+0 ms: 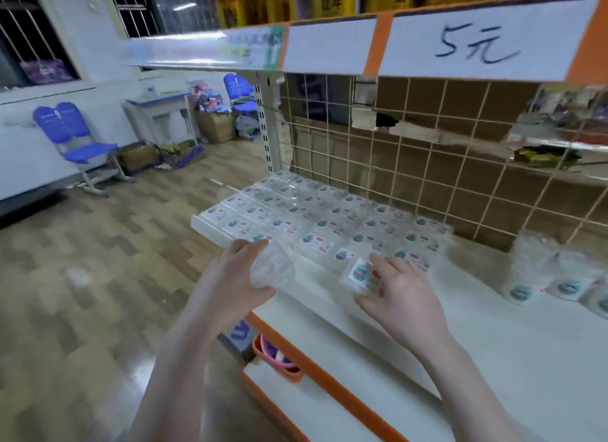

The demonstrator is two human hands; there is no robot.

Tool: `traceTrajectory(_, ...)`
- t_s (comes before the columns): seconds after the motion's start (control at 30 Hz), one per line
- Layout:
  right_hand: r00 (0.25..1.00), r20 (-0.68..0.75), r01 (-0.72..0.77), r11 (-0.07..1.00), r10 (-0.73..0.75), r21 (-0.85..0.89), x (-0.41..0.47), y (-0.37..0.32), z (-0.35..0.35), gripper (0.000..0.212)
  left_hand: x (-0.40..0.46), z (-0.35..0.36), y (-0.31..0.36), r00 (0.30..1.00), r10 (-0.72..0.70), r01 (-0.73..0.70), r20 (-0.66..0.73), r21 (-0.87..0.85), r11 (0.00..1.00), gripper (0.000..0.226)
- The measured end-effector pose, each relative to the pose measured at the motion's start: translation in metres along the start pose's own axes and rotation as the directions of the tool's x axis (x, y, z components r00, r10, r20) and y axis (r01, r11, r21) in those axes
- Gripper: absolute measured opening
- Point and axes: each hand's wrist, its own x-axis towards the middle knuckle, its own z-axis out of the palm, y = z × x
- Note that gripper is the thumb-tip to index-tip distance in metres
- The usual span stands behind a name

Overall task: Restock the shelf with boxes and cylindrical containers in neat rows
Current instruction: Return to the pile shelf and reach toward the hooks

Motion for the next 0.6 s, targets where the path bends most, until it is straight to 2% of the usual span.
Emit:
traceTrajectory(0.23, 0.999, 0.041, -0.004, 1.0, 0.005, -0.016, 0.039, -0.036, 0.034, 0.066, 0.063, -0.006, -0.048, 0.999, 0.033, -0.033, 0.013, -0.004, 0.999, 0.074)
traceTrajectory(0.6, 0.989, 0.054, -0.13, 0.985, 0.136, -0.111, 0.077, -0.089, 0.08, 0.06, 0.163, -0.016, -0.107, 0.95, 0.279, -0.274, 0.141, -0.056, 0.96, 0.074)
